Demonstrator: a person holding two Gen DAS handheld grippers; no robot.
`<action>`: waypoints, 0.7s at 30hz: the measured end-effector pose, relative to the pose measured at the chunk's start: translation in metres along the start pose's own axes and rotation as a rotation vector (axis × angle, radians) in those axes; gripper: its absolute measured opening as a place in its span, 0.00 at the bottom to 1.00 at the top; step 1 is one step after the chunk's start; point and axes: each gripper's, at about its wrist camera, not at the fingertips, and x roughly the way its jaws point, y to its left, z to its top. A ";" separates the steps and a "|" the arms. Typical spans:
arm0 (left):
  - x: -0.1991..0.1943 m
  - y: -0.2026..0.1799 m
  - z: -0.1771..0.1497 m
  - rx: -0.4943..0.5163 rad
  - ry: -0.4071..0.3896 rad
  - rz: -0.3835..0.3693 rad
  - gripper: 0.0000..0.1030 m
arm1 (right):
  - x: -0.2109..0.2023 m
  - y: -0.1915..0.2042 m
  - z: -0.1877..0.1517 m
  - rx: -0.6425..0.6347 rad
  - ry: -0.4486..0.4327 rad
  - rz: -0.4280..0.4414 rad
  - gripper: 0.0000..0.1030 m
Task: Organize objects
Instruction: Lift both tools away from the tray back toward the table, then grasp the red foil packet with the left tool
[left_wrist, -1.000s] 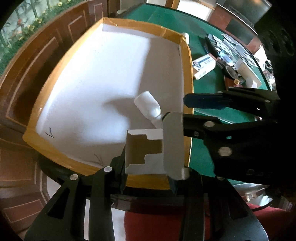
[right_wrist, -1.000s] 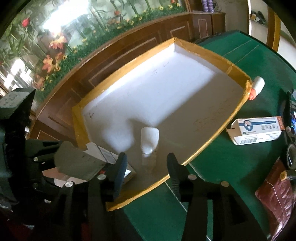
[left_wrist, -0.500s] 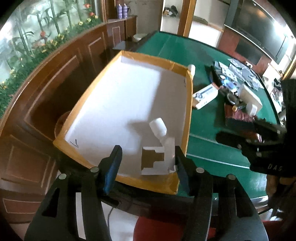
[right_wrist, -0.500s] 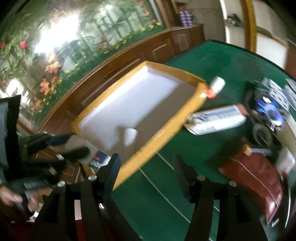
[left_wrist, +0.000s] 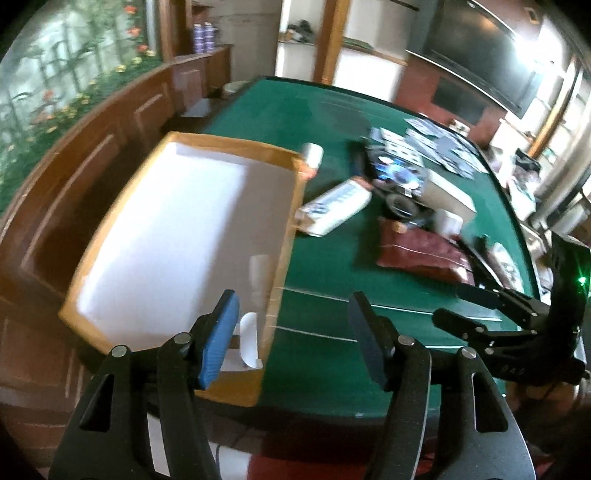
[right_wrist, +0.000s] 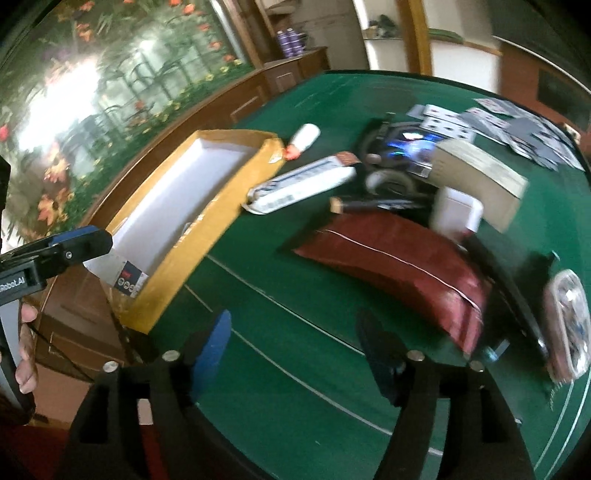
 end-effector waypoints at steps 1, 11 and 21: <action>0.005 -0.010 0.001 0.019 0.013 -0.024 0.60 | -0.003 -0.004 -0.003 0.011 -0.003 -0.009 0.75; 0.072 -0.113 0.014 0.306 0.161 -0.182 0.72 | -0.043 -0.057 -0.034 0.140 -0.038 -0.100 0.78; 0.122 -0.205 0.058 0.706 0.236 -0.340 0.72 | -0.081 -0.096 -0.067 0.284 -0.070 -0.173 0.78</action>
